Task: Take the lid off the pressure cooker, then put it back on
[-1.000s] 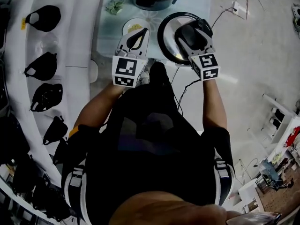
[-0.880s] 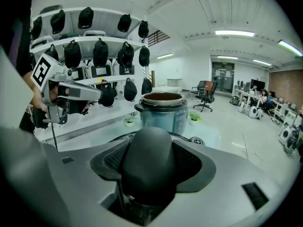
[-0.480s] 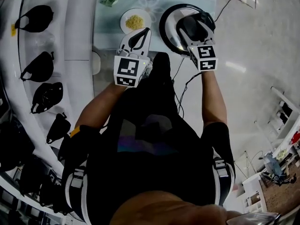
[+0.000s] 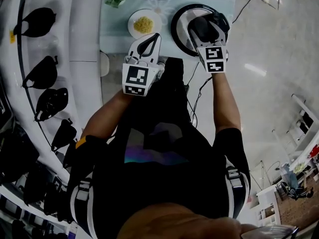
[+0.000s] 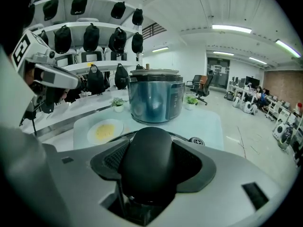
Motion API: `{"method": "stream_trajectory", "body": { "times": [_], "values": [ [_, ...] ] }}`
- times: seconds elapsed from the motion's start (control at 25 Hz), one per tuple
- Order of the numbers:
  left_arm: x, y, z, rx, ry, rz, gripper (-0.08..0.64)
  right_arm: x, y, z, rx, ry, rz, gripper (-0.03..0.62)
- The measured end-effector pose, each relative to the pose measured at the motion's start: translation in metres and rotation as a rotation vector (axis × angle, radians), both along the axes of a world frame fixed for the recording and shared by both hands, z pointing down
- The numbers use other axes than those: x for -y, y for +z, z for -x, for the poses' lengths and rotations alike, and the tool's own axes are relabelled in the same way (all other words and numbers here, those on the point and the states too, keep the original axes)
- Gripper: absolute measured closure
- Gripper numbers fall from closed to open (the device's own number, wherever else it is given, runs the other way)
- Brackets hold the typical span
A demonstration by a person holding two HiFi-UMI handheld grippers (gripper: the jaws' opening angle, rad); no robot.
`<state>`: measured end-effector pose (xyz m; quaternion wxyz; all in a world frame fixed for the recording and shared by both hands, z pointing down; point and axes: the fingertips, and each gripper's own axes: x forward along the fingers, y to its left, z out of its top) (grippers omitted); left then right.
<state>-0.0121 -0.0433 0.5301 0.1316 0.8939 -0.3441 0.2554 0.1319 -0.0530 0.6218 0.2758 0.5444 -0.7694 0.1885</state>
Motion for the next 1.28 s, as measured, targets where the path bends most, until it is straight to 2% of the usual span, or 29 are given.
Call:
{"method": "stream_trajectory", "body": {
  "times": [0.48,0.88,1.04,1.28],
  "values": [
    [0.008,0.014,-0.003,0.005,-0.013,0.026,0.552,0.004,0.021,-0.006,-0.014,0.018,0.015,0.293],
    [0.004,0.000,-0.020,-0.023,0.029,0.004,0.552,-0.007,0.032,-0.005,-0.090,-0.004,0.042,0.284],
    [0.000,-0.019,-0.022,-0.043,0.046,-0.031,0.552,-0.009,0.016,-0.005,-0.123,-0.010,0.026,0.284],
    [-0.022,-0.059,-0.021,-0.089,0.077,-0.091,0.552,-0.041,-0.036,-0.010,-0.092,0.095,-0.023,0.285]
  ]
}}
